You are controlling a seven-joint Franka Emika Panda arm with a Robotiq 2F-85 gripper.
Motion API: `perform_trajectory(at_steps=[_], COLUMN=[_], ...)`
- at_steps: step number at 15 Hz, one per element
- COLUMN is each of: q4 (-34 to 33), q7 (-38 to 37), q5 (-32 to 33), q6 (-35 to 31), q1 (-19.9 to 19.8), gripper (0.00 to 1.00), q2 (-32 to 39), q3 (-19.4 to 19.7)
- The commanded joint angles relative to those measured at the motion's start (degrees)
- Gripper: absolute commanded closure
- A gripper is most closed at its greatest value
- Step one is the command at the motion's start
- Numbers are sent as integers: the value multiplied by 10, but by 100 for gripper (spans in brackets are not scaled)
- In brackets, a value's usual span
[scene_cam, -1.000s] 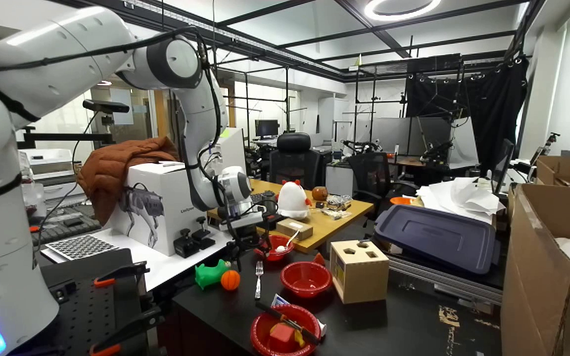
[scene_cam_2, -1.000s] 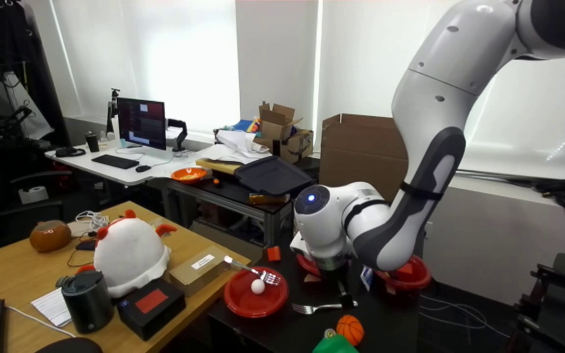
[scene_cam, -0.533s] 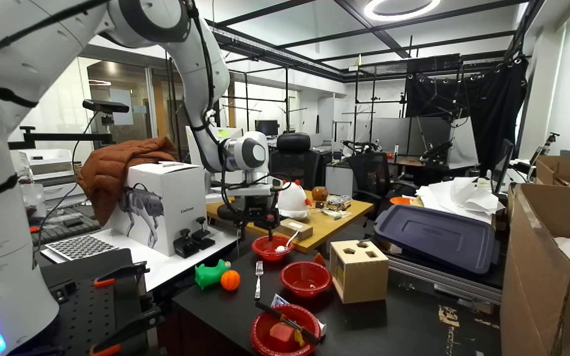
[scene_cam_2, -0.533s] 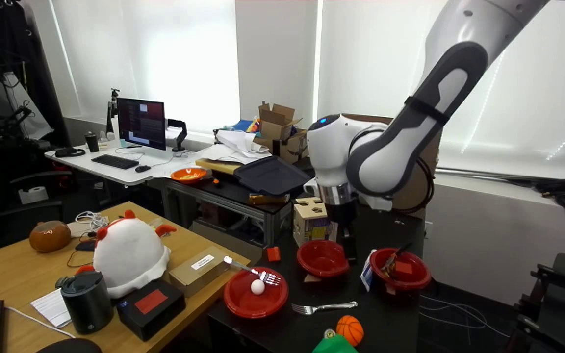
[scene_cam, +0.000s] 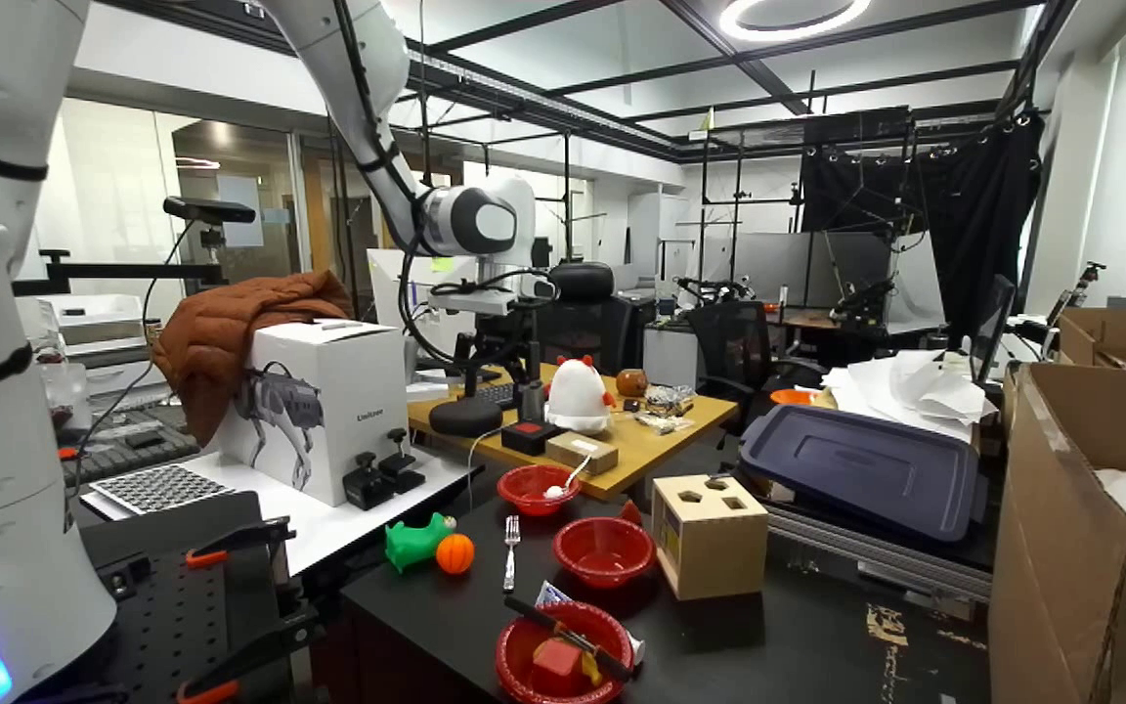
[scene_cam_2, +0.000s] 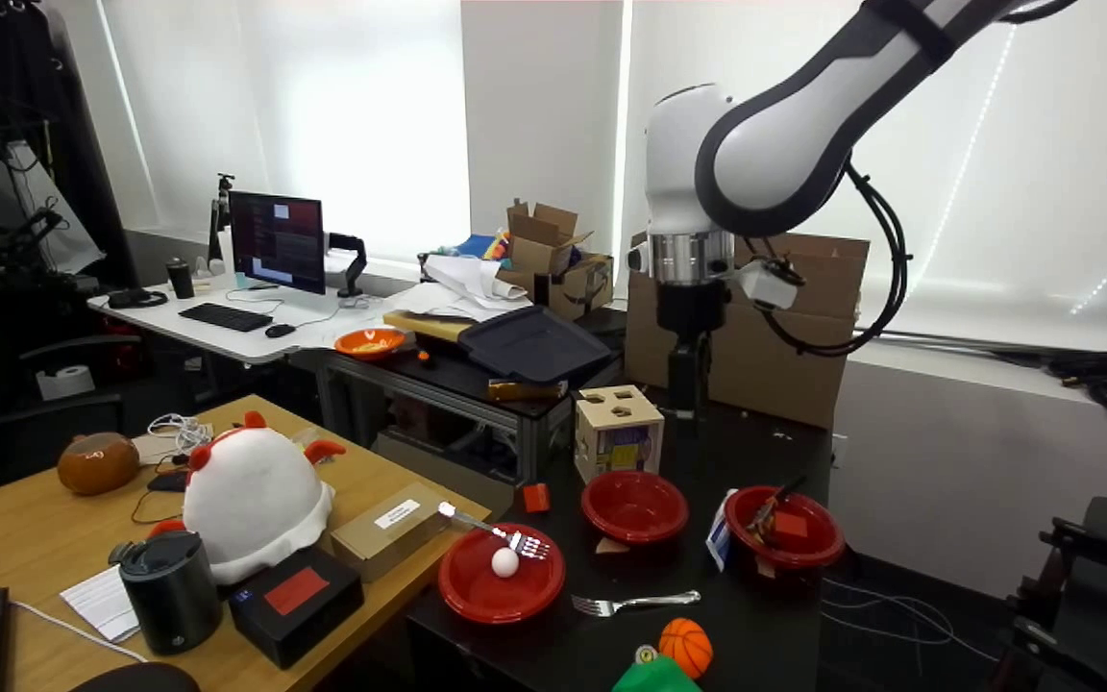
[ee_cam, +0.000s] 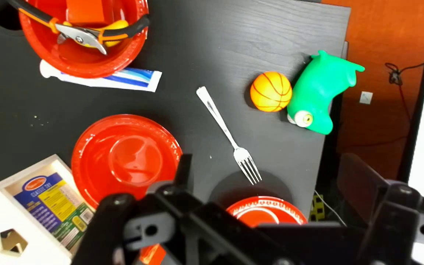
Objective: Take the fork out of the red bowl and place it on the table top
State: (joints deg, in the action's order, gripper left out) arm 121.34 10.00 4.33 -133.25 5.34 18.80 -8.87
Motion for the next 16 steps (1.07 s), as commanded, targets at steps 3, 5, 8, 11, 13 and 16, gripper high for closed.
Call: perform_trajectory(at_steps=[3, 5, 8, 11, 13, 16], q4=[94, 121, 162, 189, 194, 189], q7=[-4, -6, 1, 16, 30, 72], q5=[-57, -67, -90, -97, -86, -68], q6=[-2, 1, 5, 22, 32, 55], q1=[-8, -10, -17, -28, -38, -55], gripper=[0, 0, 0, 0, 0, 0], q2=[-144, -189, -259, -329, -365, -404], q3=[5, 13, 34, 68, 94, 133])
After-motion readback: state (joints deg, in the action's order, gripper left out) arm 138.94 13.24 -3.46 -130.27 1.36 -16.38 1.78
